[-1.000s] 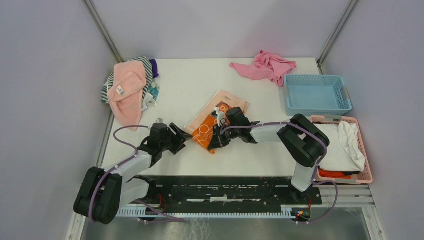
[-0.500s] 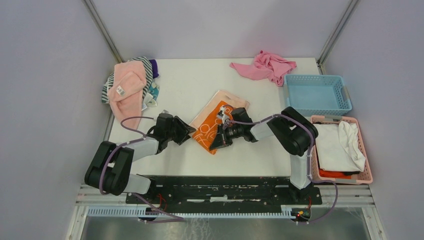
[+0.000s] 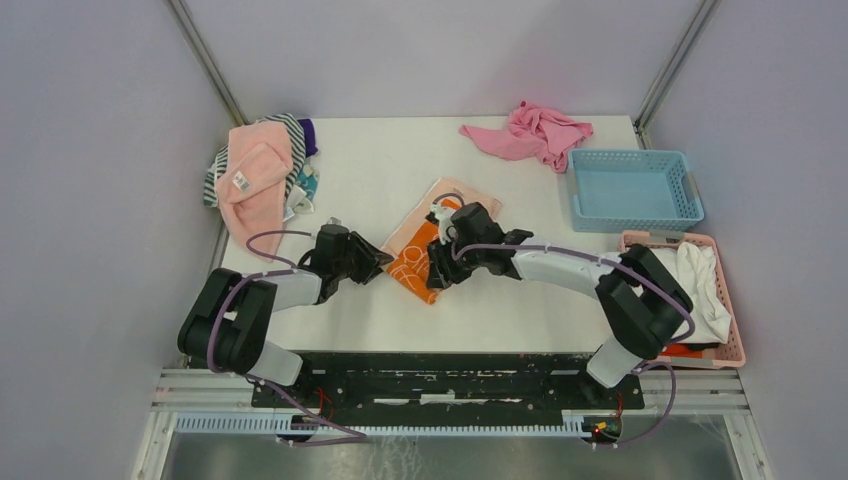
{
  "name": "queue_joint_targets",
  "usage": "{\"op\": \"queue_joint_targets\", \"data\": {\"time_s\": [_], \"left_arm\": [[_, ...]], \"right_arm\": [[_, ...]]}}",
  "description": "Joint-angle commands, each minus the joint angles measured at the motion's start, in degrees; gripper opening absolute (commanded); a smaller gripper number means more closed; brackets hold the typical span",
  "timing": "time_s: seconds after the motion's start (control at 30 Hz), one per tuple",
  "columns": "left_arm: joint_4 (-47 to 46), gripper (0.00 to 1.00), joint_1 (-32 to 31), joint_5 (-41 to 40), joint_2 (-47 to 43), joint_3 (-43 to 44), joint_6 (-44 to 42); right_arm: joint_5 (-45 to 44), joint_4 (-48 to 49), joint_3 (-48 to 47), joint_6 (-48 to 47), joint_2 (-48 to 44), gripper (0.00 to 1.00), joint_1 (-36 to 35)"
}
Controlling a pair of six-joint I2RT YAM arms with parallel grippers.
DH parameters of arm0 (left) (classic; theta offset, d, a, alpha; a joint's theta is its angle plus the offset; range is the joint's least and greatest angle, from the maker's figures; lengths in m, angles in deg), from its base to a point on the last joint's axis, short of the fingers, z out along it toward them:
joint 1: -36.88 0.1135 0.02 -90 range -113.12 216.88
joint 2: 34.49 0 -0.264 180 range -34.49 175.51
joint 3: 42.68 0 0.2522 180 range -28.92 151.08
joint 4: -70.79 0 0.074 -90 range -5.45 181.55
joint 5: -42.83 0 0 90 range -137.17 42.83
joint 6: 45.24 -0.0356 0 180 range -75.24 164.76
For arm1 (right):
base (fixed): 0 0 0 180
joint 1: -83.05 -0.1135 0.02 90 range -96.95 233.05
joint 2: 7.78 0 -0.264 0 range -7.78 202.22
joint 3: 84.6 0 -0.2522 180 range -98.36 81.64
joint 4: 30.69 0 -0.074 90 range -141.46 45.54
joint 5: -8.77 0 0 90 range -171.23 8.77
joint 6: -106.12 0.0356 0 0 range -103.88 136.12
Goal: Roll the towels
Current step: Roll the towel at the center of the board.
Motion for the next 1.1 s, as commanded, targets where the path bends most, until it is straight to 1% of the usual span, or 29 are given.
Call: {"op": "queue_joint_targets", "data": {"time_s": [0.0,0.13,0.23,0.37,0.5,0.6,0.77,0.9,1.07], "left_arm": [[8.64,0.45,0.16,-4.81,2.6,-1.82,-1.72],[9.37,0.45,0.16,-5.37,1.9,-1.67,-1.94],[9.46,0.45,0.11,-5.38,1.82,-1.69,-2.08],[9.35,0.45,0.16,-5.0,1.8,-1.65,-2.0],[9.6,0.45,0.14,-5.21,1.38,-1.81,-2.12],[9.61,0.45,0.16,-5.19,1.5,-1.77,-2.23],[9.72,0.45,0.15,-4.92,1.87,-1.66,-2.35],[9.76,0.45,0.13,-4.94,1.78,-1.67,-2.42],[9.73,0.45,0.15,-4.92,1.87,-1.66,-2.43]], "right_arm": [[-24.18,-12.96,-5.49,-13.84,-5.63,0.5,-9.81],[-36.02,-13.26,-8.0,-18.67,-5.13,0.51,-17.79],[-42.56,-13.67,-10.58,-21.51,-1.67,0.51,-22.49],[-47.52,-16.22,-15.18,-22.59,4.59,0.51,-24.8],[-51.36,-15.63,-15.79,-22.71,7.85,0.51,-25.52],[-52.32,-15.71,-16.28,-22.86,9.95,0.52,-25.54],[-49.74,-15.69,-16.57,-23.3,13.63,0.52,-25.54],[-49.73,-16.58,-17.04,-22.24,15.49,0.52,-25.55],[-48.08,-17.46,-16.45,-21.6,7.55,0.54,-25.57]]}}
